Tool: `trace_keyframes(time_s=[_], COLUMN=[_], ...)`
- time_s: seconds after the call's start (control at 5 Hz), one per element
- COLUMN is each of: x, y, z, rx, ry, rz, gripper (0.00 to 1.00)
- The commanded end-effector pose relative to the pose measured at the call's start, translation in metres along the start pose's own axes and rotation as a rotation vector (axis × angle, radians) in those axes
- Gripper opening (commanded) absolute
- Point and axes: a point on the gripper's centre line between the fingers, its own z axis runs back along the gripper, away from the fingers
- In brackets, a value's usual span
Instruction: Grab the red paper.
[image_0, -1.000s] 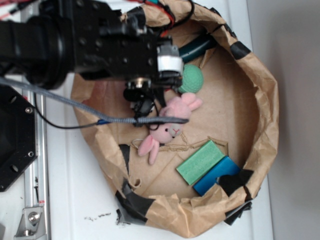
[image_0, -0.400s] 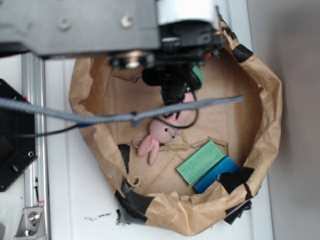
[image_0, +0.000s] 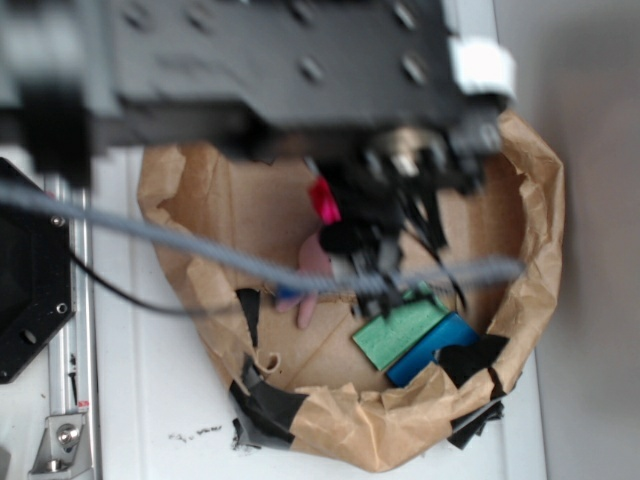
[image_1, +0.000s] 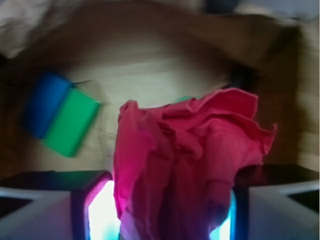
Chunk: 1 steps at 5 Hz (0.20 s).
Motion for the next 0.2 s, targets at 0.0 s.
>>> trace_keyframes(time_s=[0.0], x=[0.0245], y=[-0.0283], z=[0.0166], rx=[0.008], ry=[-0.024], rz=[-0.015], gripper=[0.0])
